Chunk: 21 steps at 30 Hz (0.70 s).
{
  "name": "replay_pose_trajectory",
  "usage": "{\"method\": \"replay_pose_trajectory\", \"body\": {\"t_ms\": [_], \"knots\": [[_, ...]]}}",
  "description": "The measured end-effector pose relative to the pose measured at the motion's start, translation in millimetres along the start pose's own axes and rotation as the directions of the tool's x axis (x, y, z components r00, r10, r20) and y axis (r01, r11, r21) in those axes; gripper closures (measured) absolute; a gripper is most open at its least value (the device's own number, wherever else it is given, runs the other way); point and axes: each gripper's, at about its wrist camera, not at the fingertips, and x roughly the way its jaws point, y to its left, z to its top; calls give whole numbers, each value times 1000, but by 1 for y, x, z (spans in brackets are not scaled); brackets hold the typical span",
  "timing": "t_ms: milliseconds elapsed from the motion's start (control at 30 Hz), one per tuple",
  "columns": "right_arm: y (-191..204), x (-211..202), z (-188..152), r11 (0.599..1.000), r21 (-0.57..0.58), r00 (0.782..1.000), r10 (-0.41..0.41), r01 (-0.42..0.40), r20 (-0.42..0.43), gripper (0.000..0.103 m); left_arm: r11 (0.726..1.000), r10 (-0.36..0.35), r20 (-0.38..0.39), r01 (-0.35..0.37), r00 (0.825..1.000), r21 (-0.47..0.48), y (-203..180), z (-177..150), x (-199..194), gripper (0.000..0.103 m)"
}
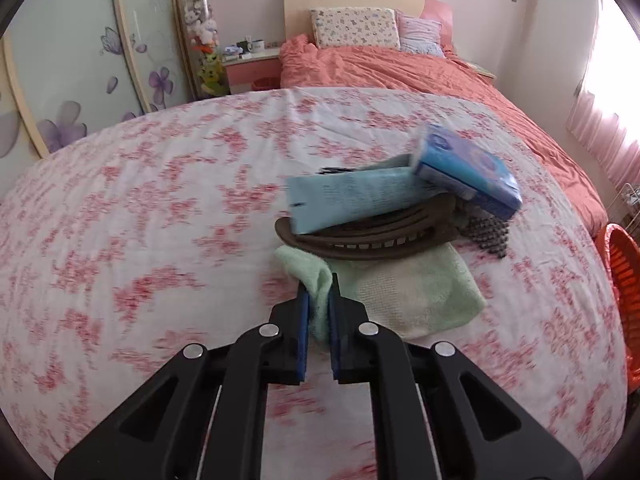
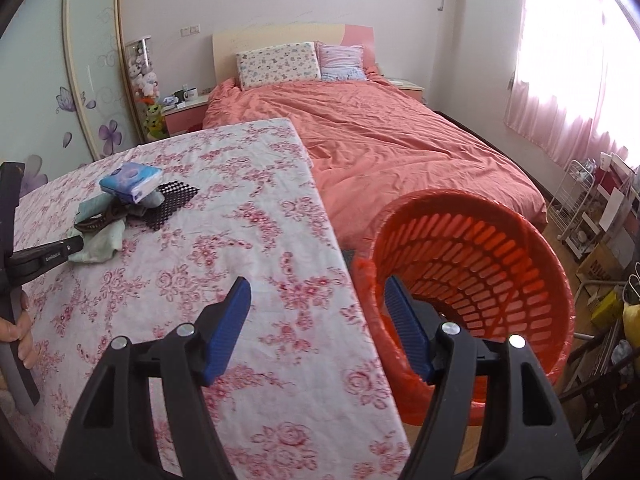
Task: Collect trash
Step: 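Grasp the mint-green sock with the left tool while the right tool grasps the blue tissue pack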
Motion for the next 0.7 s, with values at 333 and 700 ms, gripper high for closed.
{"method": "replay_pose_trajectory", "body": {"t_ms": [333,700], "knots": [[60,8,10,994,-79,997,77,-78,-7,35,975,193,-23,-194,981,-110,101,5,-4,93],[124,41,27,974,-61,973,213,-218,-85,35,969,210,-41,-214,977,-125,117,7,14,55]]}}
